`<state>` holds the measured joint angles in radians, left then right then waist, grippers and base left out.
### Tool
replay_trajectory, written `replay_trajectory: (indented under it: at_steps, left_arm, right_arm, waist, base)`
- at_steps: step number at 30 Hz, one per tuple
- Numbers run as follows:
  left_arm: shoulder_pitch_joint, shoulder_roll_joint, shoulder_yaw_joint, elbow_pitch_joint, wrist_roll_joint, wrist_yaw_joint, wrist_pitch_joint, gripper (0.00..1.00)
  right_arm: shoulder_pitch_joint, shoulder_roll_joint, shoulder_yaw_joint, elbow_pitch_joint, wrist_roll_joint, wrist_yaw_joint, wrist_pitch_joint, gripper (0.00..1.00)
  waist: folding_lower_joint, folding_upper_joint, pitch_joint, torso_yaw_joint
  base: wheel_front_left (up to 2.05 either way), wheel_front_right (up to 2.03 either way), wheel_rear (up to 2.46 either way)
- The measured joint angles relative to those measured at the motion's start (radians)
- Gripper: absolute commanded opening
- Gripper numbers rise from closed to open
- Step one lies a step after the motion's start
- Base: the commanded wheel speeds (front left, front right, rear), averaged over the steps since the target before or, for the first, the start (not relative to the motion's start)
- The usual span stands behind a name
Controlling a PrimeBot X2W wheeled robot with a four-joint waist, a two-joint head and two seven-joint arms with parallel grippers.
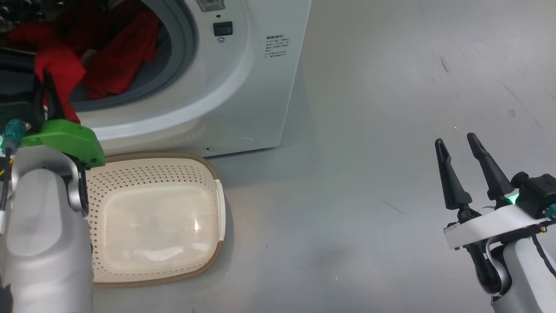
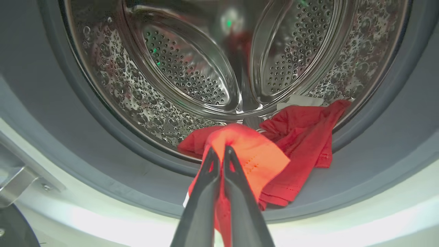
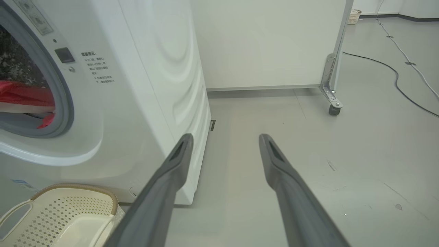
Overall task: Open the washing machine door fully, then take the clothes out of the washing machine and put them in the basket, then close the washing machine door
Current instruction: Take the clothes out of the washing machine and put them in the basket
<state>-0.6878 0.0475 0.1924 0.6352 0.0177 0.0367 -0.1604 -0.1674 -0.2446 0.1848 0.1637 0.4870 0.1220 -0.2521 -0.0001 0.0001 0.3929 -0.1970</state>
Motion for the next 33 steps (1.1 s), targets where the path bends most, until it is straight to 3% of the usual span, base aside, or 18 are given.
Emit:
replay_trajectory:
  at_steps: [11,18,33]
  left_arm:
    - [0.119,-0.012,-0.011,0.003,-0.05,-0.045,-0.074,0.0]
    - [0.174,-0.021,-0.047,-0.048,-0.062,-0.097,-0.088,0.0]
    - [0.247,-0.022,-0.122,-0.333,-0.06,-0.114,-0.092,0.0]
  right_arm:
    - [0.062,0.005,-0.03,0.009,-0.011,0.0,0.0,1.0]
    - [0.111,0.012,-0.039,0.011,-0.023,0.0,0.0,1.0]
    - [0.153,0.03,-0.027,0.01,-0.05,0.0,0.0,1.0]
  waist:
    - [0.0,0.0,-0.121,0.072]
    - [0.0,0.0,-0.187,0.118]
    - [0.0,0.0,-0.277,0.182]
  base:
    - [0.0,0.0,0.0]
    - [0.0,0.0,0.0]
    - [0.0,0.0,0.0]
